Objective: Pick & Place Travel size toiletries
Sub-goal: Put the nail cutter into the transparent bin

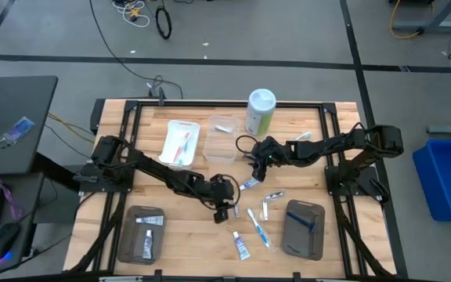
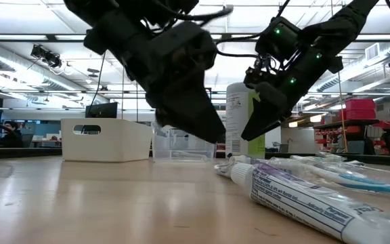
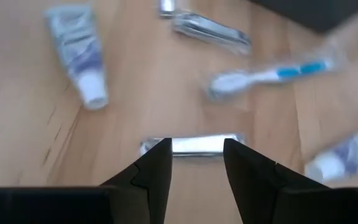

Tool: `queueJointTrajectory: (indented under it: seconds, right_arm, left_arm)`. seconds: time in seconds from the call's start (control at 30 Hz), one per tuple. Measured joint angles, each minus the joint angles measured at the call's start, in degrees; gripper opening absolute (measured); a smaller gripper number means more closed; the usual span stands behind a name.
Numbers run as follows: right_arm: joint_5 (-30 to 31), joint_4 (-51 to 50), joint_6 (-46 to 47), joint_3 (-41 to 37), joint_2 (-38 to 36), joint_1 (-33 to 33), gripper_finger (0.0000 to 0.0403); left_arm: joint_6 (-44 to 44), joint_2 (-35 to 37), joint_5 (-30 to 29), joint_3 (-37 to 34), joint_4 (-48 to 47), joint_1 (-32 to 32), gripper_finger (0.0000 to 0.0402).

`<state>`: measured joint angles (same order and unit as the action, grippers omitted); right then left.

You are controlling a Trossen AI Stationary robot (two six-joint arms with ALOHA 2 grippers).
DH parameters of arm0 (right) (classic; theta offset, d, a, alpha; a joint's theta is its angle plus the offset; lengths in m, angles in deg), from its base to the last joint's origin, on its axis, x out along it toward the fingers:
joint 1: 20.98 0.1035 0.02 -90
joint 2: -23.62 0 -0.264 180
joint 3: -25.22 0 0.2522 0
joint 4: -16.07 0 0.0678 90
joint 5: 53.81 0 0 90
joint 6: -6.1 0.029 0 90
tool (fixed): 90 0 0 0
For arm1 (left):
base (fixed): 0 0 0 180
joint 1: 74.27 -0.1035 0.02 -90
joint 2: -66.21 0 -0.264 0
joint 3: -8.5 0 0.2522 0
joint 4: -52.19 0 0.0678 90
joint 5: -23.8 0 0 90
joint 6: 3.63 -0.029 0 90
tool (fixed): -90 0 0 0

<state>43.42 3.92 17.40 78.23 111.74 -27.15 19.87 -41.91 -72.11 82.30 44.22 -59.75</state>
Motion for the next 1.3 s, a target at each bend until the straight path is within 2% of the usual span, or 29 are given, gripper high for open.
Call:
queueJointTrajectory:
  seconds: [0.07, 0.2, 0.3, 0.47, 0.53, 0.73, 0.83, 0.93, 1.03, 1.3]
  right_arm:
    - [-1.8, 2.2, -0.2, 0.0, -0.1, 1.0, 0.0212]
    - [0.5, 4.9, -4.0, 0.0, -0.2, 1.9, 0.0211]
    - [1.3, 5.1, -4.5, 0.0, -0.2, 1.8, 0.0216]
    - [1.2, 5.1, -5.2, 0.0, -0.2, 1.0, 0.0226]
    - [1.3, 5.0, -5.2, 0.0, -0.2, 0.6, 0.0231]
    - [1.3, 4.1, -5.2, 0.0, -0.2, 0.2, 0.0241]
    - [1.3, 3.3, -5.2, 0.0, -0.2, 0.2, 0.0246]
    - [1.3, 3.1, -5.2, 0.0, -0.2, 0.2, 0.0249]
    - [1.3, 2.5, -5.2, 0.0, -0.2, 0.2, 0.0249]
    - [2.0, 1.2, -5.2, 0.0, -0.2, 0.2, 0.0233]
  left_arm:
    - [-8.1, 0.0, 0.2, 0.5, 0.0, 0.3, 0.0153]
    - [-27.6, 0.0, 1.3, 1.9, -3.4, 0.5, 0.0156]
    - [-37.5, 0.0, 2.6, 3.8, -7.1, -0.4, 0.0174]
    - [-43.8, -0.8, 12.8, 6.1, -8.0, -2.1, 0.0223]
    - [-46.7, -1.5, 14.9, 6.2, -8.6, -2.5, 0.0240]
    - [-53.0, -9.0, 15.5, 11.0, -9.0, -3.6, 0.0262]
    - [-53.0, -12.6, 14.6, 15.6, -13.2, -4.0, 0.0260]
    - [-54.2, -14.2, 13.9, 19.7, -21.3, -4.0, 0.0246]
    - [-54.9, -14.6, 13.5, 21.3, -26.3, -4.0, 0.0212]
    - [-52.7, -14.0, 13.9, 21.1, -30.9, -3.9, 0.0053]
